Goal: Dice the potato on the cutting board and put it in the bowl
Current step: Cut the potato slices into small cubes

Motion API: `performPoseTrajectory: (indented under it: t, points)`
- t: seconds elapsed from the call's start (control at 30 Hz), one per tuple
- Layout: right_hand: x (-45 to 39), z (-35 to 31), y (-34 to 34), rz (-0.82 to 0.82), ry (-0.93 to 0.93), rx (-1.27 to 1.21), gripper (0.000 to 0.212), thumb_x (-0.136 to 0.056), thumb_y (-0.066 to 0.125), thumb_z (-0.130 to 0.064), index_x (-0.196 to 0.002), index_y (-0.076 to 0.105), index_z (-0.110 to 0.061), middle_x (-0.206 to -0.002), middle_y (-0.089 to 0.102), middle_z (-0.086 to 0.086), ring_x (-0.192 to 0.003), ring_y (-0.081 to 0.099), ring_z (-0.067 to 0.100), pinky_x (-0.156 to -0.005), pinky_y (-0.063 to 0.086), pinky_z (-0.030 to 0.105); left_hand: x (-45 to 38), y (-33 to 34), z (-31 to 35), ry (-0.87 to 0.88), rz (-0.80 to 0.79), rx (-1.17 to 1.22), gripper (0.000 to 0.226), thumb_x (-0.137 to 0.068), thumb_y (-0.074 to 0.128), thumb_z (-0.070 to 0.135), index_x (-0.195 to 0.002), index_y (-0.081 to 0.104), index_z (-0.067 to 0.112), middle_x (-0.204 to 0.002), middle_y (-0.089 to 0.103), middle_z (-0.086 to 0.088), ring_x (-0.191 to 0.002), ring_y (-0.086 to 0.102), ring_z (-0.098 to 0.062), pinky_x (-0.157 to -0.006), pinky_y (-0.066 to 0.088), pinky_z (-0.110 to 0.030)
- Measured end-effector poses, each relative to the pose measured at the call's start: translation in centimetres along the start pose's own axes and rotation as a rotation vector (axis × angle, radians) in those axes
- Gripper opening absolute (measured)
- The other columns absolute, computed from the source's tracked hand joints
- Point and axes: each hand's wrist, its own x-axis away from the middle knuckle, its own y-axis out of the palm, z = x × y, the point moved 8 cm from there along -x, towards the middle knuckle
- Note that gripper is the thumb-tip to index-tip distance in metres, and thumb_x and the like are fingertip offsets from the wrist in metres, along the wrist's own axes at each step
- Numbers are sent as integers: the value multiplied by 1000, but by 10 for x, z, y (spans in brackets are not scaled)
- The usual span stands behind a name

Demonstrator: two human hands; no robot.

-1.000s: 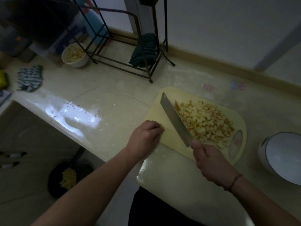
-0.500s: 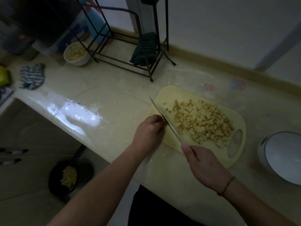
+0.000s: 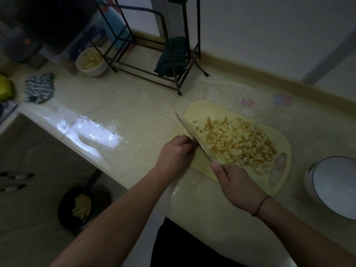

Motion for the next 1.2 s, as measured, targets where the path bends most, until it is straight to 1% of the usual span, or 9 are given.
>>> performPoseTrajectory:
  t: [0.07,0.13,0.3,0.47,0.53,0.7,0.9,1.07,1.2]
  points:
    - [3,4,-5,3,17,-30,57,-94,30,-52,-54,41,-14,-49,48,4,-48,45,10,-52,33,24,0,-1,2,12,20,-6,24,-87,59,18,-92,80,7,-87,71,-7,-76,69,-27,-60,56,-33]
    - [5,6,-6,-7,48,-62,60,-92,26,-57,-56,44,-12,-52,51,7,-45,45,8,-52,35,29,0,-3,3,10,48,-6,25,-87,58,18,-91,80,6,-88,72,-7,-76,69,-26,-61,56,-32]
    - [8,11,0,-17,136,-140,61,-91,26,-61,-59,43,-12,-52,46,3,-39,40,5,-48,30,22,2,-4,2,10,47,3,26,-89,58,20,-92,80,6,-87,72,-8,-76,70,-27,-61,58,-32]
    - [14,4,4,-1,129,-156,69,-90,26,-61,-63,46,0,-55,50,10,-47,45,15,-52,39,31,0,-4,0,-16,29,18,24,-87,61,20,-91,80,7,-92,73,-7,-80,71,-25,-66,58,-32]
    - [16,-2,1,18,87,-111,68,-89,26,-60,-61,48,-2,-56,56,11,-51,51,17,-58,42,35,1,-6,-2,-49,43,33,15,-84,68,13,-91,80,6,-95,73,-7,-81,71,-25,-67,59,-33]
    - [24,-8,-1,40,16,-66,57,-87,27,-60,-54,40,-16,-48,46,1,-52,49,7,-55,36,19,10,-8,-3,-82,90,49,11,-78,77,0,-88,79,4,-93,71,-9,-80,69,-27,-64,57,-32]
    - [27,-8,3,47,-2,-58,56,-86,27,-61,-51,35,-18,-44,39,-3,-49,46,6,-52,33,19,11,-10,-7,-89,91,49,20,-74,81,-5,-90,79,6,-91,73,-9,-78,70,-28,-64,56,-32]
    - [29,-5,3,59,1,-36,55,-86,29,-60,-51,33,-18,-41,38,-4,-48,46,5,-51,33,16,10,-10,-9,-81,70,35,18,-74,78,-1,-90,80,8,-91,75,-5,-80,71,-27,-63,58,-35]
    - [29,-4,6,36,13,-16,55,-89,29,-57,-51,36,-18,-43,40,-2,-51,48,3,-53,35,18,7,-15,-4,-75,75,40,19,-80,63,11,-89,80,10,-89,76,-4,-78,71,-25,-61,58,-32]
